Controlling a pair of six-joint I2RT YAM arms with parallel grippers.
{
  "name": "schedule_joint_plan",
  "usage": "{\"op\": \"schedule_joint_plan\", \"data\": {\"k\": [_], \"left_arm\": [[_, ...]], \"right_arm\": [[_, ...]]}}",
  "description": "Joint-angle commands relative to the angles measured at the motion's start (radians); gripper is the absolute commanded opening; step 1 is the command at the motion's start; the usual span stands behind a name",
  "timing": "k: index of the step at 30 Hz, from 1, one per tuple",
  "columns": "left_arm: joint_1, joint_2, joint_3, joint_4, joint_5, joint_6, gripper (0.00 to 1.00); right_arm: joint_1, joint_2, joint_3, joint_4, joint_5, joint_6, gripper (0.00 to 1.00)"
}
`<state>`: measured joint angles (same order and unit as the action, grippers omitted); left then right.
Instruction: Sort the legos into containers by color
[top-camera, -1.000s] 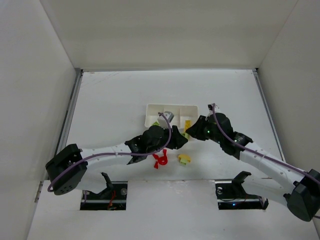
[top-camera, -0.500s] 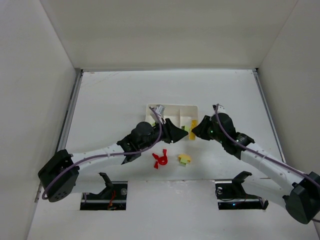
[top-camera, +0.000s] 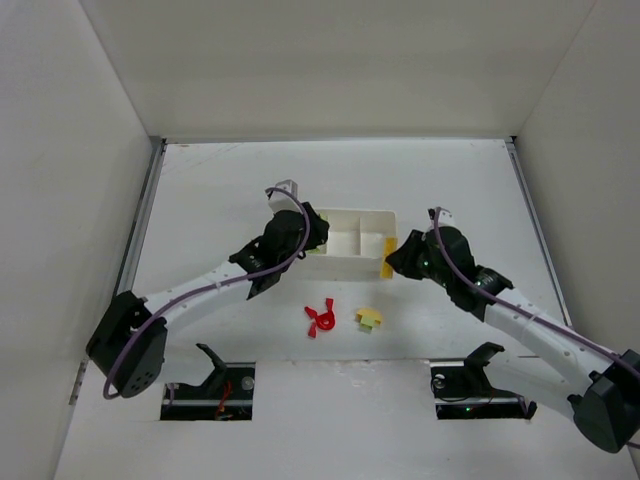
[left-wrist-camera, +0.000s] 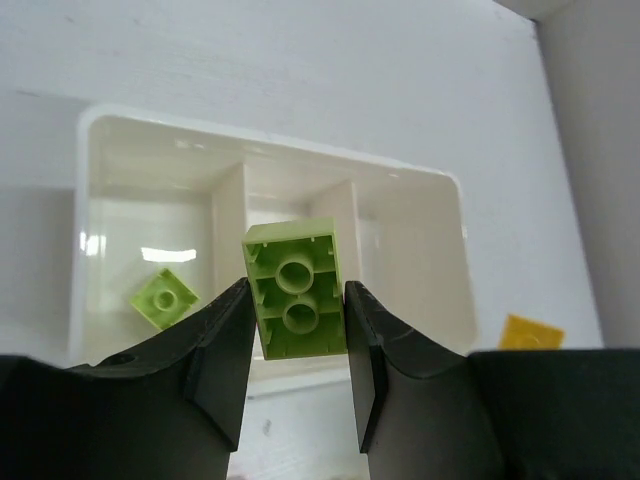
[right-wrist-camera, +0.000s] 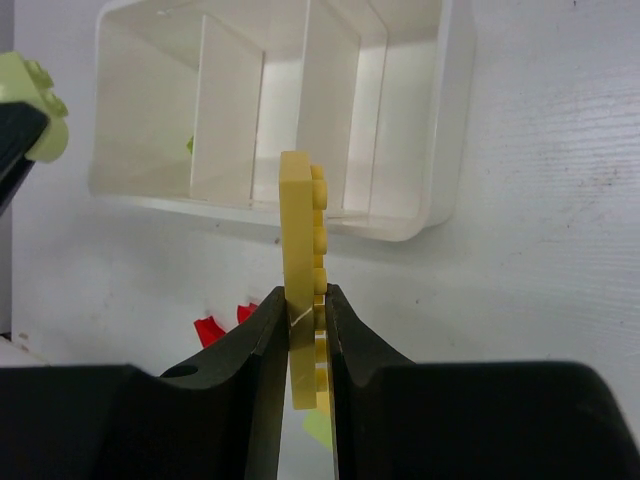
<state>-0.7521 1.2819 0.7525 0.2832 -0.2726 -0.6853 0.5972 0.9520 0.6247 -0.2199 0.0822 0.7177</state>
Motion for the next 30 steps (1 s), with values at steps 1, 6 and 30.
{"op": "schedule_joint_plan", "data": {"k": [1,6,30], "left_arm": [[0.004,0.055,0.086,-0.084,-0.134,0.099,0.25],[0.009,0.128,0.146,-0.168,-0.194,0.125,0.29],[-0.092,-0.093,-0.011,-0.062,-0.131,0.129,0.59]], "right_arm": [[0.011,0.011,0.047,0.022,0.021,-0.021,0.14],[0.013,0.025,0.07,0.028,0.027,-0.027,0.14],[-0.035,0.349,0.27,0.093,0.143,-0.124,0.17]]}}
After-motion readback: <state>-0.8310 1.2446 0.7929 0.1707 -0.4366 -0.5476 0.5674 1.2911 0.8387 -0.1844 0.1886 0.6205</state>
